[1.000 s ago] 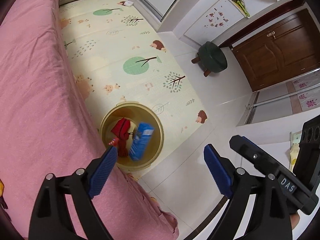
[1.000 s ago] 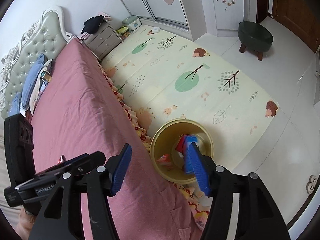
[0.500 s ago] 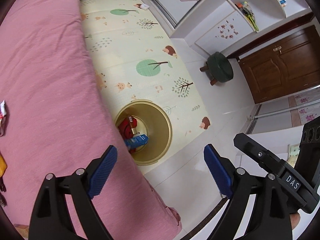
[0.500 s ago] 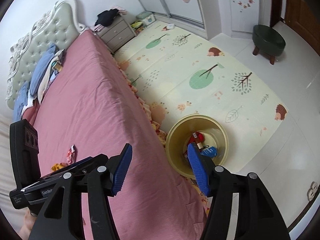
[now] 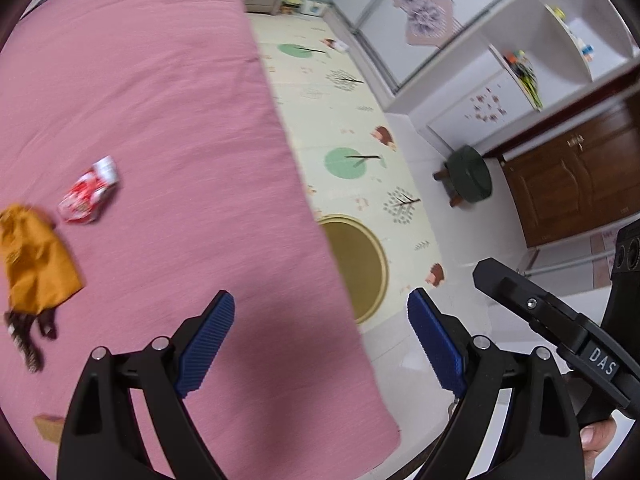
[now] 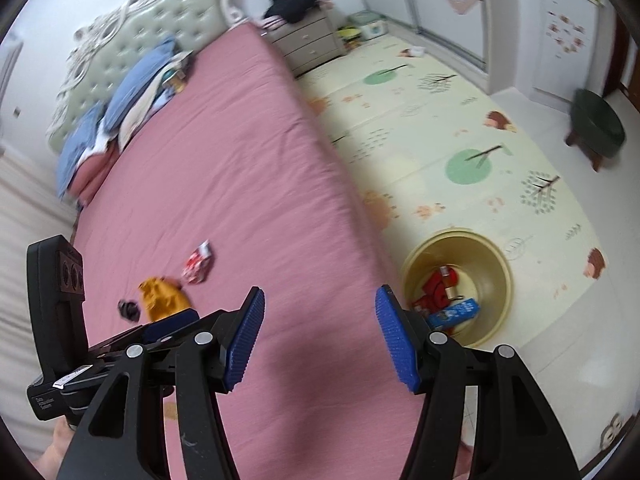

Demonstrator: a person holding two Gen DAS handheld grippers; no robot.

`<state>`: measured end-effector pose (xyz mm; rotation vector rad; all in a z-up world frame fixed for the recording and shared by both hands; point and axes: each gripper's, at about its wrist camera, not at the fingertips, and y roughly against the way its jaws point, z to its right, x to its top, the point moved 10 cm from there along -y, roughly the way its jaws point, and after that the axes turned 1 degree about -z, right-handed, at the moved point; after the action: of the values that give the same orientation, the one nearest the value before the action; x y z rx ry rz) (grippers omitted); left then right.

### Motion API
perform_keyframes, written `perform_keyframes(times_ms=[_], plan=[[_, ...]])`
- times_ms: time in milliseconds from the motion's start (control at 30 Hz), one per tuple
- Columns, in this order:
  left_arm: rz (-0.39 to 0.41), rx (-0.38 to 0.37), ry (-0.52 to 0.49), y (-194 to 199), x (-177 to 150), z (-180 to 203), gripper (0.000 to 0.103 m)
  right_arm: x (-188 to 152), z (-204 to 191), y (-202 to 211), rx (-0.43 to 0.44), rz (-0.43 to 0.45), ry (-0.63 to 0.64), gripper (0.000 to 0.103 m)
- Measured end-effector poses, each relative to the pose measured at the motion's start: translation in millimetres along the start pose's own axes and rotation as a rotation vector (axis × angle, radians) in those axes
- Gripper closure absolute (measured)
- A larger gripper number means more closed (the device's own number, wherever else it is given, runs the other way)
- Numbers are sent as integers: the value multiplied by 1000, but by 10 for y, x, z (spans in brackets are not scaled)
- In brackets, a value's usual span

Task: Collect trash
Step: 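Return to the bed and grasp the gold box with the left tool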

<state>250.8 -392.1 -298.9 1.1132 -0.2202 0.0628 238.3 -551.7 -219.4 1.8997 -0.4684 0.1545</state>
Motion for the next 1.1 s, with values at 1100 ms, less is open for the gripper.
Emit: perform_keyframes(times_ms=[1100], plan=[[-16,100,238,949,-1531,-2697,15,-1566,-2616,-1008,142,-232,306,46]])
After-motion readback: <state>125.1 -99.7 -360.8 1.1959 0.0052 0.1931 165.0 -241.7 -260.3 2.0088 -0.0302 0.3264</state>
